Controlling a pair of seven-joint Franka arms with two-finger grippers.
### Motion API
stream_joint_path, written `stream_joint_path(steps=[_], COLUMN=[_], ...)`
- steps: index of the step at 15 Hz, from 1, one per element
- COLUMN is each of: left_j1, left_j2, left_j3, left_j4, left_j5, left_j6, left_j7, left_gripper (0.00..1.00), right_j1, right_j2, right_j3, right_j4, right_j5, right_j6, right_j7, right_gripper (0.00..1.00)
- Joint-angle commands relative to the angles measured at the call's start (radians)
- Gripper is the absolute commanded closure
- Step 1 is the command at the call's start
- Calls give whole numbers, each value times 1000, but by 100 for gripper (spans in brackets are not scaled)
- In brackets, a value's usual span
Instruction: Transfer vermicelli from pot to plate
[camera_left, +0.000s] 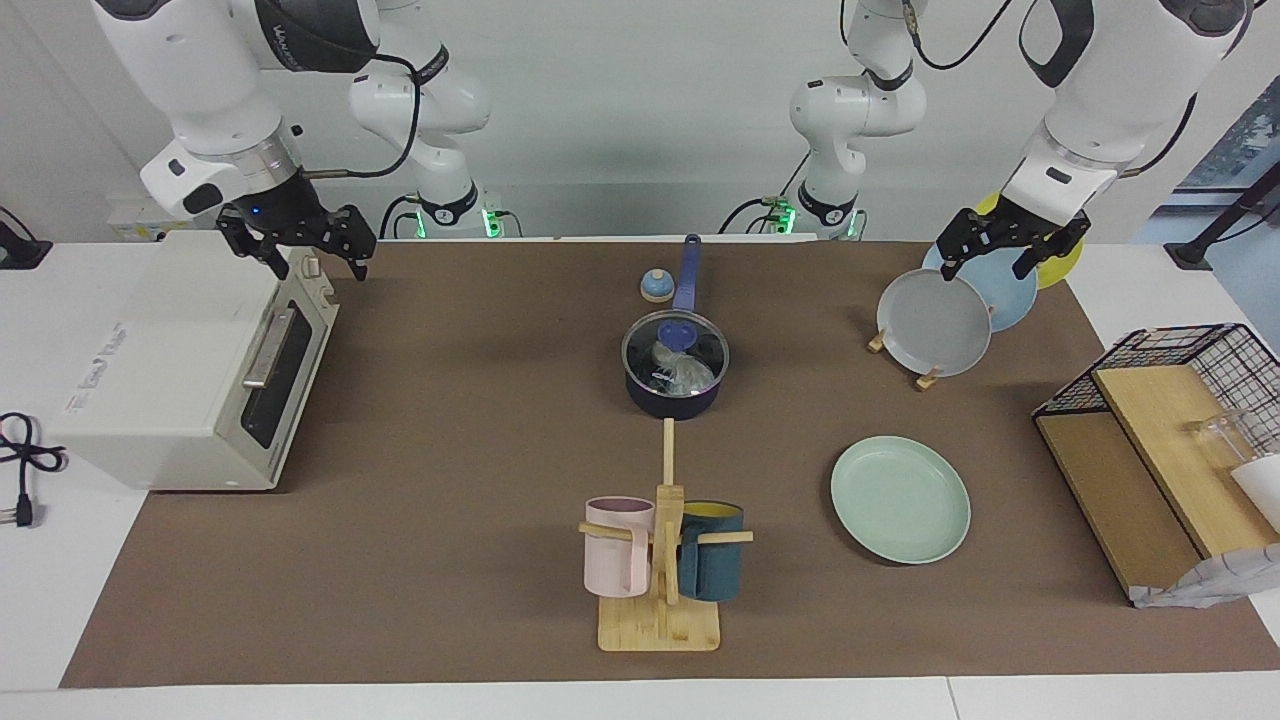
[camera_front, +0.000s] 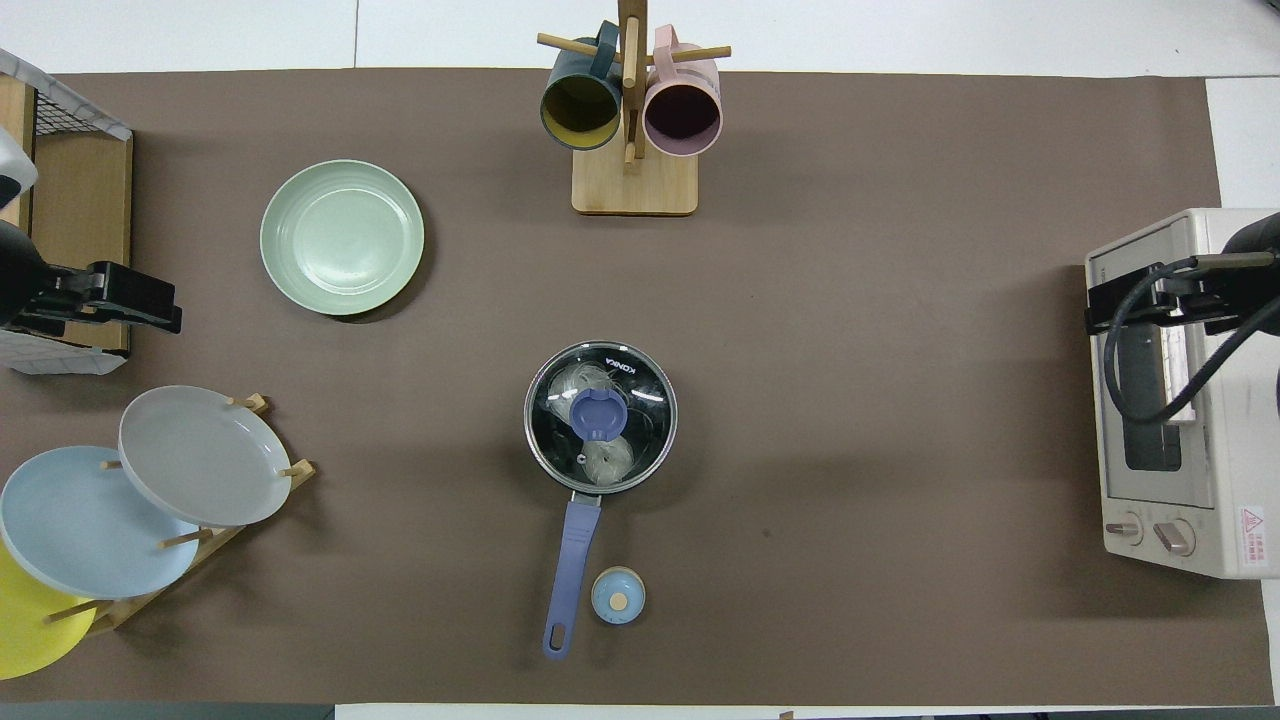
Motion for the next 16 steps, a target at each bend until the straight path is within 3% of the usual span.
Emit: stream_joint_path(steps=[1, 16], left_j1=[14, 12], left_j2=[-27, -27], left_j3=[-8, -8], left_j4=[-30, -30], left_j5=[-3, -5], left_j6=[11, 11], left_j7=[14, 14], left_gripper=[0, 0], right_j1=[-8, 10], right_j2=[1, -9], right_j3=[4, 18], right_j4=[1, -3], right_j5=[0, 43], right_j6=[2, -17], right_j7=[-27, -35], right_gripper=[0, 0])
